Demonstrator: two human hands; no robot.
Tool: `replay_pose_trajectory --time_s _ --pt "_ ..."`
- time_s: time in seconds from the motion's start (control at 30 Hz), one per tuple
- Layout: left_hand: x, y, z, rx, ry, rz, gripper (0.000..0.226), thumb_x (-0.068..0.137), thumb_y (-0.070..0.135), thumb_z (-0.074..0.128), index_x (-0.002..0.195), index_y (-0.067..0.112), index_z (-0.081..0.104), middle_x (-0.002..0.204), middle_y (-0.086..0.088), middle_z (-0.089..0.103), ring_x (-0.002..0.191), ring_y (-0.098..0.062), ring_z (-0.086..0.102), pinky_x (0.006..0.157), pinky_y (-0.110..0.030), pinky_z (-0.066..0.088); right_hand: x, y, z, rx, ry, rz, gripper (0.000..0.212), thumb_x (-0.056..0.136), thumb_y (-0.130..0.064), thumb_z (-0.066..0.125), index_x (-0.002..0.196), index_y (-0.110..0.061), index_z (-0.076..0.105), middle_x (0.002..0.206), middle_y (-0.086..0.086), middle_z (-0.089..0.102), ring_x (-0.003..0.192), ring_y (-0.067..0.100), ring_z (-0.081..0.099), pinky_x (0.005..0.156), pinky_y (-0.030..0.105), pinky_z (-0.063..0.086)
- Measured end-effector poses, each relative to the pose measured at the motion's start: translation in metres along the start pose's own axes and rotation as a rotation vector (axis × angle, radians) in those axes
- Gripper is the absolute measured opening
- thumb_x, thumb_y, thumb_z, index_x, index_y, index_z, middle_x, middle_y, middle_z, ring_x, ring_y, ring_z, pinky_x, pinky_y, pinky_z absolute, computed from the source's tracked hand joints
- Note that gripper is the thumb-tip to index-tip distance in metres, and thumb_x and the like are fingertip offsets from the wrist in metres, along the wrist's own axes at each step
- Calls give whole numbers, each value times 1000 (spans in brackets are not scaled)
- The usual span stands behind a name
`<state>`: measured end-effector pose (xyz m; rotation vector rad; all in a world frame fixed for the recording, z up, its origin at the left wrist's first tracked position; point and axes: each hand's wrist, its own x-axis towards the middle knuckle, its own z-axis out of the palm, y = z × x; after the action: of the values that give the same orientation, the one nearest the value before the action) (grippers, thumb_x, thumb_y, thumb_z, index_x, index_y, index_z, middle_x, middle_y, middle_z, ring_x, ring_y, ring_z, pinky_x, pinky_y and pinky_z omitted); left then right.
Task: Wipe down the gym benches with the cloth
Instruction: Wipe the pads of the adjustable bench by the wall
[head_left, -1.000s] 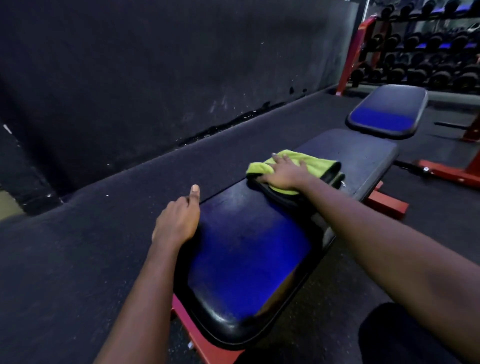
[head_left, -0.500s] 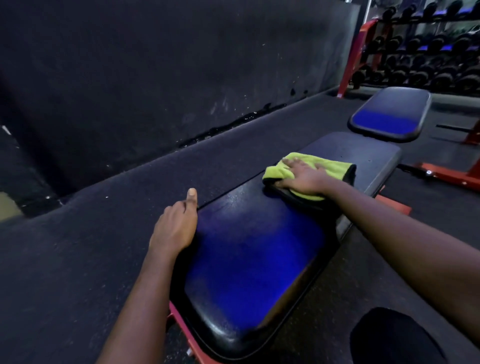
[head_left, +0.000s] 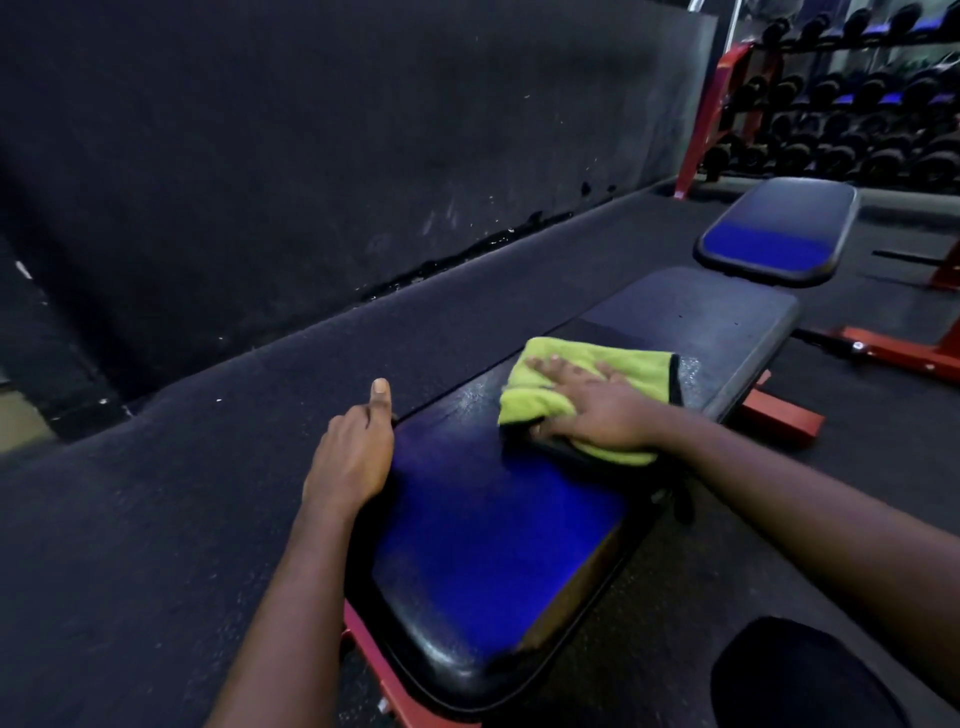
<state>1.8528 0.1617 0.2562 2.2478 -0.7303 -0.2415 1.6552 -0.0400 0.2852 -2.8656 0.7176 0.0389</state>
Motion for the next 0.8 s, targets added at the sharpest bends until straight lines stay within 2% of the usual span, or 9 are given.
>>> replay_pose_trajectory --time_s 0.1,0.17,0.27,0.4,0.47,0.53,0.6,0.67,0.8 --pt "1 0 1 21 13 22 81 95 68 6 118 19 67 126 -13 59 117 -30 53 97 -46 38 55 -3 -11 -40 -9 175 75 96 -60 42 158 -25 19 166 -7 2 153 14 2 120 57 1" --pt "1 -2 2 8 21 25 83 94 68 6 117 18 67 126 -13 60 117 -31 53 98 -47 39 85 -27 -6 -49 -36 174 72 95 -63 38 156 -26 25 166 -7 7 153 20 3 117 65 1" --pt "-1 1 1 3 26 -1 82 95 68 8 123 17 65 131 -16 56 122 -32 51 101 -48 38 83 -67 3 -46 -31 55 70 96 -61 38 155 -25 28 165 -11 14 153 22 8 115 68 -1" --pt "-1 1 0 17 17 8 81 96 66 8 126 15 63 135 -18 53 126 -34 48 104 -48 36 4 -71 18 -53 18 -285 65 94 -59 44 153 -38 27 164 -18 5 152 10 1 118 54 -3" --pt "0 -2 1 19 11 5 83 95 68 7 126 16 63 135 -18 53 126 -33 48 105 -48 35 -32 -44 16 -51 -15 -333 67 92 -63 43 153 -43 24 163 -23 2 150 3 -2 118 43 -4" --pt "2 -3 1 23 5 9 83 94 68 6 125 16 63 134 -17 53 125 -33 48 105 -48 36 -42 -12 5 -49 -25 -174 73 95 -60 46 157 -36 15 164 -19 0 150 2 -1 119 40 -6" --pt "1 -2 2 23 4 24 83 94 68 6 124 15 64 133 -17 54 124 -33 49 105 -48 36 -22 11 -7 -24 -6 67 77 97 -54 48 159 -26 9 166 -9 0 151 8 3 121 44 -3" --pt "2 -2 2 24 8 25 83 94 68 7 123 16 64 134 -17 53 125 -32 48 106 -48 35 20 12 -11 -36 15 194 75 96 -58 45 158 -24 18 167 -4 1 152 13 5 121 52 1" --pt "6 -7 2 -41 -3 13 92 87 77 4 123 17 64 132 -13 55 123 -29 50 106 -50 36 84 -42 -2 -39 -13 129 71 95 -62 39 155 -25 29 166 0 10 153 18 7 119 60 2"
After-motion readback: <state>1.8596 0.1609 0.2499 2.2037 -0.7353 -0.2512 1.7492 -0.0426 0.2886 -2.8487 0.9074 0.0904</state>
